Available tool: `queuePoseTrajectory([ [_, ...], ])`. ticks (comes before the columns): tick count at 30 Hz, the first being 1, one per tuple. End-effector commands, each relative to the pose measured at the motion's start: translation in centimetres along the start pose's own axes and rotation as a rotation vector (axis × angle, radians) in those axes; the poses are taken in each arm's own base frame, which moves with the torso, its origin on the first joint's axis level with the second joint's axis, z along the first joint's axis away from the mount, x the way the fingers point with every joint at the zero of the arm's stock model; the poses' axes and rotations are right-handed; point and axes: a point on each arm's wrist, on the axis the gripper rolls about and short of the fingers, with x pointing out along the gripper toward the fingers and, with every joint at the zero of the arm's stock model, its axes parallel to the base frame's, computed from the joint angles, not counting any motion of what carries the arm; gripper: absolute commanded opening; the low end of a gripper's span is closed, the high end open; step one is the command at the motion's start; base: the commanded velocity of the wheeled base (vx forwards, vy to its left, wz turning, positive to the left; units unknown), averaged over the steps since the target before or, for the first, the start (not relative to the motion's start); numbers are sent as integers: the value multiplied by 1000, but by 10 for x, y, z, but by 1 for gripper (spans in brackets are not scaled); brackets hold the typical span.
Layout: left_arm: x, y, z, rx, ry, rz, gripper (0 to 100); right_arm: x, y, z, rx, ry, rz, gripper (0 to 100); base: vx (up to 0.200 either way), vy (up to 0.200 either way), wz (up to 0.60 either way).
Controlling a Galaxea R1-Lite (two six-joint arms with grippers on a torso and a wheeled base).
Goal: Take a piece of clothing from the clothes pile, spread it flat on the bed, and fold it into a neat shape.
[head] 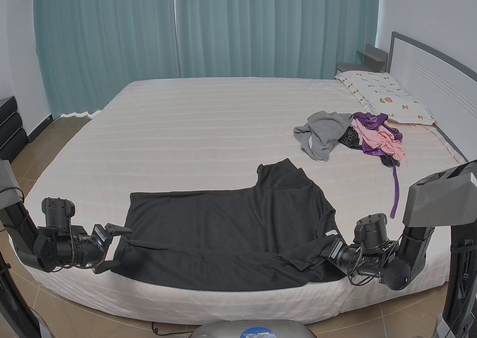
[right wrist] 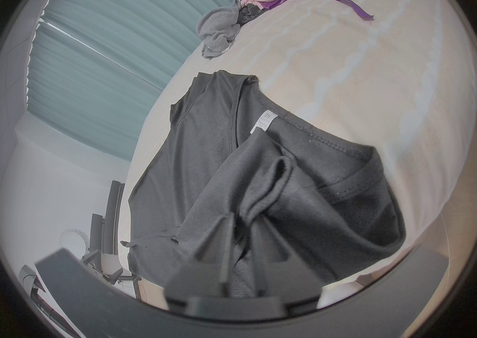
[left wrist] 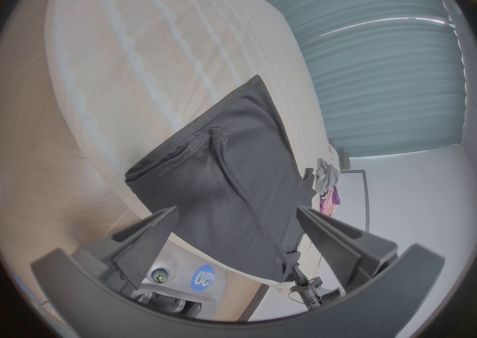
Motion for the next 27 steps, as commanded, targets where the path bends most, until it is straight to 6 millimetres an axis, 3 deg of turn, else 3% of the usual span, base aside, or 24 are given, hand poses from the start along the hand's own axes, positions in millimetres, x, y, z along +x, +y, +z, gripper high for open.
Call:
queuePoseTrajectory([
  [1,-1,1,-1,2,-7,-3,100,-5,1,2,2,-7,3,0,0,0,0],
  [10,-2,2,-3,5,-5,0,100,-29,8,4,-4,-10,31,0,0,0,0],
  [21,-2,2,-3,5,-5,0,100,-34,7,-1,-17,9,16,0,0,0,0],
  [22,-2,2,-3,5,-5,0,100,-35,8,-1,-19,12,20,100,0,0,0],
  [27,-2,2,-3,5,-5,0,100,-52,13,4,-22,25,91,100,0,0,0],
])
